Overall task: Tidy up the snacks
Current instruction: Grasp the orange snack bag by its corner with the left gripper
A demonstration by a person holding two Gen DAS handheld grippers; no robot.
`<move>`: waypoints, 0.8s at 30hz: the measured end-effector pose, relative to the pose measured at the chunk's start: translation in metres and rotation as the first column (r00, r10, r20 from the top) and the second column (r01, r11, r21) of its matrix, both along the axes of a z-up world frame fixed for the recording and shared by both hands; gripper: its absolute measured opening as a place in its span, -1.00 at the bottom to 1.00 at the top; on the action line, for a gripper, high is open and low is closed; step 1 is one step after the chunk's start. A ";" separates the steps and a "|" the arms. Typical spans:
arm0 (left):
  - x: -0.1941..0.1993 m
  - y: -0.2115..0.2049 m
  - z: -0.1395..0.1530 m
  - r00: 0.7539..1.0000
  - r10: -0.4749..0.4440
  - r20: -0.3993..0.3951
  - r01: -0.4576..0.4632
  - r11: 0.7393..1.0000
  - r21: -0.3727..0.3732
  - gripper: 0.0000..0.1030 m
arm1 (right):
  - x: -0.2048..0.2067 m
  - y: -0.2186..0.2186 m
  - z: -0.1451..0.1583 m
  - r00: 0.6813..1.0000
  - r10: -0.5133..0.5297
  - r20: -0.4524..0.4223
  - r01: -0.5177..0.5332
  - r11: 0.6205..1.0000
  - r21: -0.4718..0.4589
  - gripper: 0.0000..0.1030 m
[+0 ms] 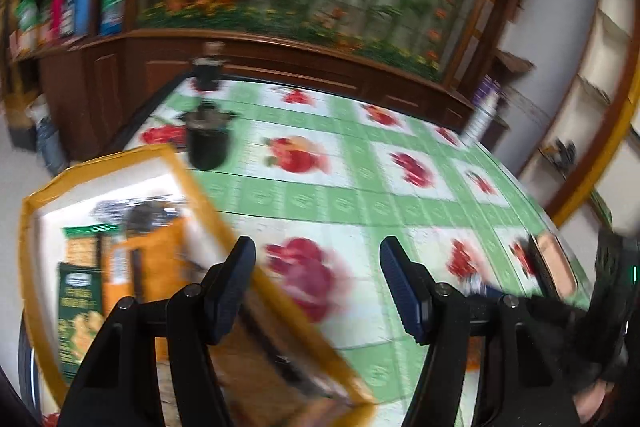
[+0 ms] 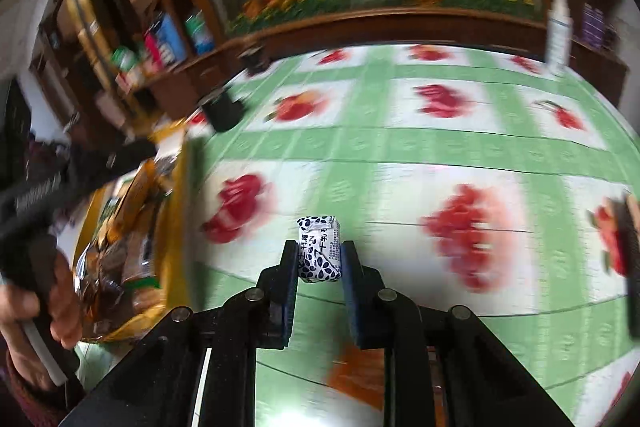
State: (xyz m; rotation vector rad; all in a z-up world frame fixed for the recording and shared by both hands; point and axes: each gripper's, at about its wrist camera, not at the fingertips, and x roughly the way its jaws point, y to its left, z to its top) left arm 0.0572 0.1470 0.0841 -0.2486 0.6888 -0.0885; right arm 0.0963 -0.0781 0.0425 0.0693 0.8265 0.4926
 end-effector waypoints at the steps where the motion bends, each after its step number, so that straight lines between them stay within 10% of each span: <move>1: 0.000 -0.009 0.000 1.000 -0.021 0.003 0.020 1.000 0.011 0.24 | 0.000 -0.010 0.001 1.000 -0.018 0.000 0.018 1.000 0.005 -0.56; 10: 0.000 -0.116 -0.025 0.935 -0.345 -0.082 0.345 0.938 -0.017 0.27 | 0.002 -0.099 -0.003 0.980 -0.192 -0.049 0.196 0.978 0.077 -0.56; 16: 0.002 -0.167 -0.057 0.883 -0.415 -0.218 0.419 0.907 -0.029 0.45 | 0.001 -0.127 0.002 0.970 -0.236 -0.065 0.243 0.961 0.136 -0.56; 24: -0.005 -0.209 -0.076 0.880 -0.386 -0.276 0.437 0.886 0.156 0.73 | 0.000 -0.129 0.004 0.971 -0.226 -0.083 0.238 0.956 0.174 -0.56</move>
